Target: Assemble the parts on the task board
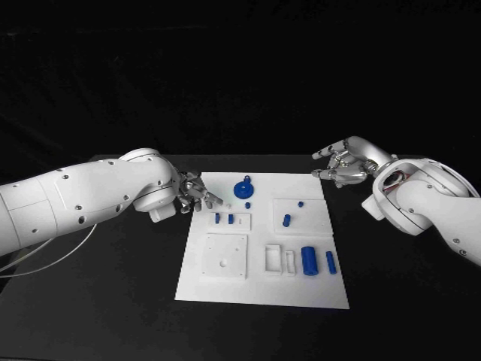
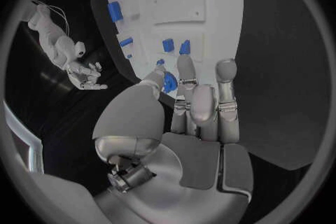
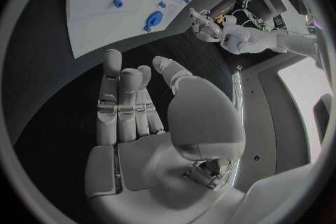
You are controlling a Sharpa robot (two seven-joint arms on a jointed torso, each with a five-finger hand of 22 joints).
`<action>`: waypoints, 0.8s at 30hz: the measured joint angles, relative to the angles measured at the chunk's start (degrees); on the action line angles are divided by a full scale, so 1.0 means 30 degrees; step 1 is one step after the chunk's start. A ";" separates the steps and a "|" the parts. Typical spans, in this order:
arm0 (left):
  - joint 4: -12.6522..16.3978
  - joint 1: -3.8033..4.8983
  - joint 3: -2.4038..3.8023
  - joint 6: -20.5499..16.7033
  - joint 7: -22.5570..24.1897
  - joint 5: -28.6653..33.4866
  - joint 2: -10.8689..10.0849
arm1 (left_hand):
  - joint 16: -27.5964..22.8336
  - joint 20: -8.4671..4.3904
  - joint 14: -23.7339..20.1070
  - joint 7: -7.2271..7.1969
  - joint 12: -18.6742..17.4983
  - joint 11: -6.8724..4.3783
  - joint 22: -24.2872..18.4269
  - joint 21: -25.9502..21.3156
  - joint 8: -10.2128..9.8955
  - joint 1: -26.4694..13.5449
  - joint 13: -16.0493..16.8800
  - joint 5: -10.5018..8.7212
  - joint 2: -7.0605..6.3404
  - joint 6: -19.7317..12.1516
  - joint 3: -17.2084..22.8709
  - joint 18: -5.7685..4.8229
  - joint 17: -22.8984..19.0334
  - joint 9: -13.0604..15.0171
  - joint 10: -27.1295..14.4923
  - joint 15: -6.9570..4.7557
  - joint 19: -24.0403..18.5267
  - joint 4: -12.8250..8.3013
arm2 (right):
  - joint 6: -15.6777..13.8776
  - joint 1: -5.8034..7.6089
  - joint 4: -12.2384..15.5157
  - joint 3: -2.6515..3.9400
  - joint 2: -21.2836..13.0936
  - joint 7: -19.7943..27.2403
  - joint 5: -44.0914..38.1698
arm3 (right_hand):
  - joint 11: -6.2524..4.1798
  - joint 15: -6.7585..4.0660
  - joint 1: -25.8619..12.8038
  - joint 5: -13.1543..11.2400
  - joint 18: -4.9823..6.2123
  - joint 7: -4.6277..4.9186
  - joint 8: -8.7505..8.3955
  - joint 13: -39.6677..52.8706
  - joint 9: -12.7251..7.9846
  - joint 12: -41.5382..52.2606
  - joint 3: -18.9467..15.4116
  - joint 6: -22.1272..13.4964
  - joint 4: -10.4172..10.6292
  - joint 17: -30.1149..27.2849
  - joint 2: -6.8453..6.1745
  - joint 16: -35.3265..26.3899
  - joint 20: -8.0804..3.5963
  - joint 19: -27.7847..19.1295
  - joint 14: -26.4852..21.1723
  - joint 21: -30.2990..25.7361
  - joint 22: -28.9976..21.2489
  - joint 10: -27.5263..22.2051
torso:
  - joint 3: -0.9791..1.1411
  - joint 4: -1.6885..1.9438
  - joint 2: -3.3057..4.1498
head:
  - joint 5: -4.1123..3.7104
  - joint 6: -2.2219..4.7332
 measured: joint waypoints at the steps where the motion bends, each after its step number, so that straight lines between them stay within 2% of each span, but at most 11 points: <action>1: -0.0139 0.0001 -0.0001 0.0119 -0.0109 -0.0098 0.0103 | 0.0000 0.0000 0.0000 0.0000 0.0000 0.0000 -0.0001 0.0000 0.0000 -0.0057 0.0000 0.0000 0.0057 0.0000 0.0000 -0.0001 0.0000 0.0000 0.0000 0.0000 0.0000 0.0000 | 0.0000 0.0000 -0.0002 0.0000 -0.0001 0.0000 0.0001 | 0.0000 0.0000 0.0000 0.0000 0.0000 -0.0001 -0.0001 0.0000 0.0000 0.0000 0.0000 0.0000 0.0000 0.0000 0.0000 0.0000 -0.0001 -0.0001 0.0000 0.0000 -0.0001 0.0000 | 0.0000 0.0004 0.0002 | 0.0000 0.0000; 6: -0.0696 0.0003 -0.0031 0.0661 -0.0485 -0.0459 0.0536 | 0.0000 0.0000 0.0000 -0.0070 0.0000 0.0000 -0.0001 0.0000 -0.0001 -0.0165 -0.0026 0.0044 0.0165 0.0070 0.0045 0.0000 0.0015 0.0093 0.0000 0.0000 -0.0001 -0.0348 | 0.0000 0.0000 -0.0003 0.0000 0.0008 -0.0005 0.0003 | 0.0000 0.0000 0.0000 0.0000 0.0000 0.0000 0.0000 0.0000 0.0000 0.0000 0.0000 0.0000 0.0000 -0.0001 0.0000 0.0000 -0.0001 -0.0001 0.0000 0.0000 -0.0001 0.0000 | -0.0002 0.0011 0.0011 | 0.0000 -0.0020; 7: -0.0788 0.0003 -0.0045 0.0784 -0.0535 -0.0515 0.0617 | 0.0000 0.0000 0.0000 -0.0070 0.0000 0.0000 -0.0002 -0.0001 -0.0001 -0.0126 -0.0037 0.0288 0.0204 0.0070 0.0072 0.0000 0.0011 0.0119 0.0000 0.0000 -0.0001 -0.0579 | 0.0000 0.0000 -0.0003 0.0000 0.0013 -0.0005 0.0003 | 0.0000 0.0000 0.0000 0.0000 0.0000 -0.0001 0.0000 0.0000 0.0000 0.0000 0.0000 0.0000 0.0000 0.0000 0.0000 0.0000 0.0000 0.0000 0.0000 0.0000 -0.0002 0.0000 | 0.0000 0.0009 0.0013 | -0.0005 -0.0022; 8: -0.0902 0.0003 -0.0067 0.0956 -0.0586 -0.0583 0.0721 | 0.0000 0.0000 0.0000 -0.0070 0.0000 -0.0004 -0.0002 -0.0001 -0.0001 0.0076 -0.0045 0.0792 0.0270 0.0070 0.0137 -0.0001 0.0003 0.0120 -0.0005 0.0000 -0.0001 -0.0877 | 0.0000 0.0000 -0.0003 0.0000 0.0018 -0.0006 0.0004 | 0.0000 0.0000 0.0000 0.0000 -0.0001 -0.0001 0.0000 0.0000 0.0000 0.0000 0.0000 0.0000 0.0000 -0.0001 0.0000 0.0000 0.0000 0.0000 0.0000 0.0000 -0.0002 0.0000 | 0.0000 0.0007 0.0013 | -0.0009 -0.0026; 9: -0.0980 0.0003 -0.0084 0.1080 -0.0614 -0.0627 0.0796 | 0.0000 0.0000 0.0000 -0.0070 0.0000 -0.0050 0.0001 -0.0001 -0.0001 0.0129 -0.0046 0.0972 0.0308 0.0070 0.0113 -0.0001 0.0001 0.0120 -0.0050 0.0000 -0.0001 -0.1041 | 0.0000 0.0000 -0.0004 0.0000 0.0020 -0.0006 0.0004 | 0.0000 0.0000 0.0000 0.0000 0.0000 0.0000 -0.0001 0.0000 0.0000 0.0000 0.0000 0.0000 0.0000 0.0000 0.0000 0.0000 0.0000 0.0000 0.0000 0.0000 -0.0002 0.0000 | 0.0000 0.0007 0.0013 | -0.0011 -0.0033; 12: -0.1194 0.0003 -0.0125 0.1370 -0.0666 -0.0736 0.1001 | -0.0001 0.0000 0.0000 -0.0070 0.0079 -0.0066 0.0013 -0.0001 -0.0001 0.0141 -0.0045 0.1076 0.0320 0.0070 0.0070 0.0000 0.0000 0.0120 -0.0067 0.0000 -0.0001 -0.1156 | 0.0000 0.0000 -0.0008 0.0000 0.0030 -0.0006 0.0005 | 0.0000 0.0000 0.0000 0.0000 0.0000 0.0000 -0.0001 0.0000 0.0000 0.0000 0.0001 0.0000 0.0000 0.0004 0.0000 0.0000 0.0000 -0.0001 0.0000 0.0000 -0.0002 0.0001 | 0.0000 0.0007 0.0013 | -0.0013 -0.0051; 15: -0.1473 0.0003 -0.0148 0.1641 -0.0684 -0.0841 0.1251 | -0.0001 0.0000 0.0000 -0.0070 0.0091 -0.0067 0.0014 -0.0001 -0.0002 0.0138 -0.0045 0.1076 0.0317 0.0070 0.0041 -0.0002 -0.0047 0.0119 -0.0067 0.0000 -0.0001 -0.1177 | 0.0000 0.0000 -0.0014 0.0000 0.0049 -0.0006 0.0006 | 0.0000 0.0000 0.0000 0.0000 -0.0001 0.0000 0.0000 0.0000 0.0000 0.0000 0.0001 0.0000 0.0000 0.0021 0.0000 0.0000 -0.0001 0.0000 0.0000 0.0000 -0.0003 0.0000 | 0.0000 0.0011 0.0013 | -0.0024 -0.0070; 24: -0.2115 0.0003 -0.0181 0.2087 -0.0653 -0.0933 0.1920 | -0.0001 0.0000 0.0000 -0.0070 0.0091 -0.0067 0.0011 -0.0002 -0.0003 -0.0394 -0.0067 0.0857 0.0094 0.0070 0.0174 0.0000 -0.0093 0.0117 -0.0067 0.0000 -0.0001 -0.0623 | 0.0000 -0.0001 -0.0044 0.0000 0.0122 -0.0005 0.0008 | 0.0000 0.0000 0.0000 0.0000 0.0000 0.0000 0.0000 0.0000 0.0000 0.0000 0.0000 0.0000 0.0000 0.0021 0.0000 0.0000 0.0000 0.0000 0.0000 0.0000 -0.0004 0.0000 | -0.0011 0.0013 0.0009 | -0.0060 -0.0071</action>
